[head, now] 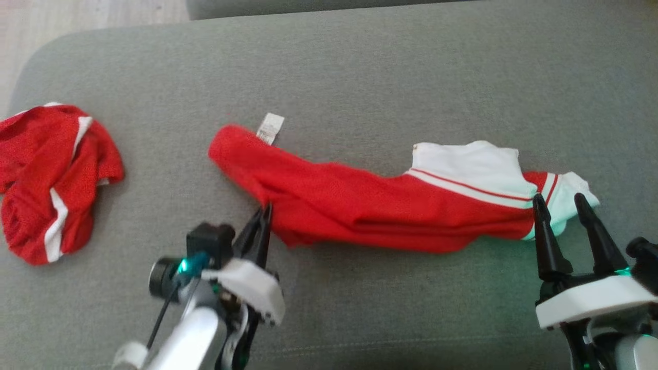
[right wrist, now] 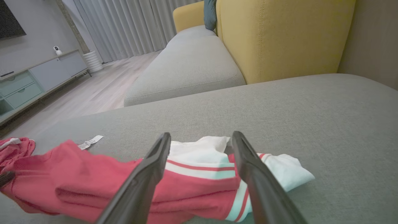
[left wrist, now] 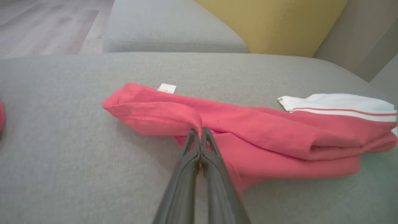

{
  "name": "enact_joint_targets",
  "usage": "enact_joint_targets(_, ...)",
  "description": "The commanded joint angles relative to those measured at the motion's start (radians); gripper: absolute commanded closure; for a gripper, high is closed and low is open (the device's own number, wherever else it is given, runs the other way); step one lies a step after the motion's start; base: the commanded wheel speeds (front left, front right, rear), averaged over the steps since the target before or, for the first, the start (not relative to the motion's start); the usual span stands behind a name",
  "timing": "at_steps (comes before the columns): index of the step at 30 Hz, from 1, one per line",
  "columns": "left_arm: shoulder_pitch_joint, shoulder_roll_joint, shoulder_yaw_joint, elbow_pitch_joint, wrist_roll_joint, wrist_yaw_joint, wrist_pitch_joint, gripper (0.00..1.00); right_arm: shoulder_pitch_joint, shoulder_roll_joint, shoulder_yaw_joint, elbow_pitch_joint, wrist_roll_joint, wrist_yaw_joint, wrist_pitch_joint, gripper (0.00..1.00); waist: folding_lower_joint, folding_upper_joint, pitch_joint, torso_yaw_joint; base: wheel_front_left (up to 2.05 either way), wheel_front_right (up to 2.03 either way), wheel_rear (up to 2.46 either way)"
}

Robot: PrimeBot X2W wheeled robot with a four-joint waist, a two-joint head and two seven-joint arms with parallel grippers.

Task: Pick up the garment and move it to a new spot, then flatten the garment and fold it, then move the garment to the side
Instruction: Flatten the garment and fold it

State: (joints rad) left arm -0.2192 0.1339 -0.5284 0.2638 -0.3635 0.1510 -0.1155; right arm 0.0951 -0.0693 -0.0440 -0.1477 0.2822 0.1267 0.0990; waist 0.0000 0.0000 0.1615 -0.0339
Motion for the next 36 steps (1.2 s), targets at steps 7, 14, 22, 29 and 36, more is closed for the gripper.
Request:
enact_joint_targets(7, 0.146, 0.042, 0.002, -0.202, -0.013, 0.040, 0.092, 1.00, -0.014, 0.000, 0.012, -0.031, 0.002, 0.004, 0.019, 0.00, 0.0000, 0.0000, -0.008, 0.026, 0.00, 0.00, 0.00)
enact_joint_targets(14, 0.213, 0.019, -0.013, -0.185, -0.046, 0.049, 0.081, 0.00, -0.010, -0.001, 0.001, -0.044, -0.013, 0.004, 0.040, 0.00, 0.0000, 0.0000, -0.012, 0.031, 0.00, 0.00, 0.00)
enact_joint_targets(22, 0.158, 0.061, 0.046, -0.247, 0.047, 0.107, -0.086, 0.00, -0.008, -0.014, -0.011, -0.080, -0.049, 0.004, 0.057, 0.00, 0.0000, 0.0000, -0.038, 0.027, 0.00, 0.00, 0.00)
enact_joint_targets(29, 0.142, 0.115, 0.148, -0.314, 0.064, 0.144, -0.133, 0.00, 0.015, -0.023, -0.006, -0.099, -0.061, 0.004, 0.078, 0.00, 0.0000, 0.0000, -0.080, 0.027, 0.00, 0.00, 0.00)
enact_joint_targets(36, 0.169, 0.146, 0.187, -0.300, 0.039, 0.135, -0.138, 0.00, 0.042, -0.028, 0.006, -0.108, -0.061, 0.004, 0.094, 0.00, 0.0000, 0.0000, -0.101, 0.020, 0.00, 0.00, 0.00)
